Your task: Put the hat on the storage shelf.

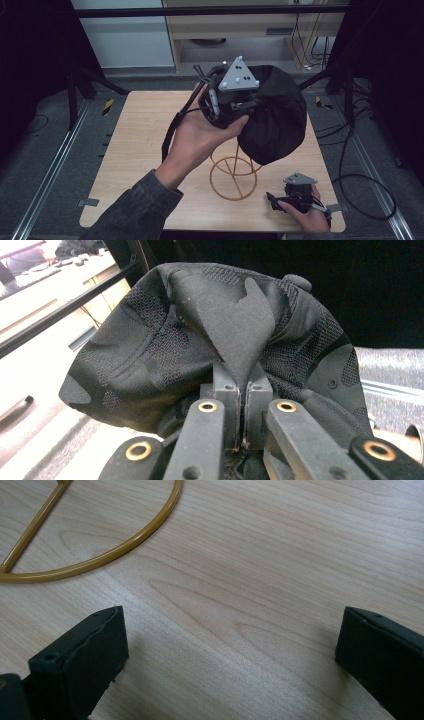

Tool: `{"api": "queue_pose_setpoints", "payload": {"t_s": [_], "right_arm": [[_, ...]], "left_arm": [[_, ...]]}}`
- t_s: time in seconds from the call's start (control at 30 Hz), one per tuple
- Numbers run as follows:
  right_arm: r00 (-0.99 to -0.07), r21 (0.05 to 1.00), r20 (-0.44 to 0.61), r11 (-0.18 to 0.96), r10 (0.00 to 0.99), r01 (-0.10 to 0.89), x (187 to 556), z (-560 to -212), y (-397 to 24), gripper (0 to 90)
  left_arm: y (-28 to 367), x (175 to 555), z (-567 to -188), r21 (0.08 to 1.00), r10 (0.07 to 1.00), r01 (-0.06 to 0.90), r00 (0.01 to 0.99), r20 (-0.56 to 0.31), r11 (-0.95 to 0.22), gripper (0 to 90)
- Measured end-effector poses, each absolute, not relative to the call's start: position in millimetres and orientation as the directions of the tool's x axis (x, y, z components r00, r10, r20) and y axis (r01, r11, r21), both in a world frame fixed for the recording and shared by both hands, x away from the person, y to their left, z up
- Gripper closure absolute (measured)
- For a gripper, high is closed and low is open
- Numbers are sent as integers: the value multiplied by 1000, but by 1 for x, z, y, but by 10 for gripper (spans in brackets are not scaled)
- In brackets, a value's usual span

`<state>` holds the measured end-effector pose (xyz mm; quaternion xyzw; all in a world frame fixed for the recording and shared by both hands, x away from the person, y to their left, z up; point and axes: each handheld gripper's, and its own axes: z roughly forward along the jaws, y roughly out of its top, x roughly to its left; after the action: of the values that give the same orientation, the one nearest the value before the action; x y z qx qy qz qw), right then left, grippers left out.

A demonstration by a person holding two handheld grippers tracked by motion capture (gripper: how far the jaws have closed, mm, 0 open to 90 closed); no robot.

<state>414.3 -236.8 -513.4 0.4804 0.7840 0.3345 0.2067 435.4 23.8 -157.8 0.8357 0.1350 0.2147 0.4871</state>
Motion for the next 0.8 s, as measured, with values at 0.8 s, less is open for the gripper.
{"api": "queue_pose_setpoints", "payload": {"t_s": [0.8], "right_arm": [[-452,722,0,313,892,617,414,-513,-237,7]], "left_arm": [[56,440,-192,853,454,98,874,173,-513,875]]}}
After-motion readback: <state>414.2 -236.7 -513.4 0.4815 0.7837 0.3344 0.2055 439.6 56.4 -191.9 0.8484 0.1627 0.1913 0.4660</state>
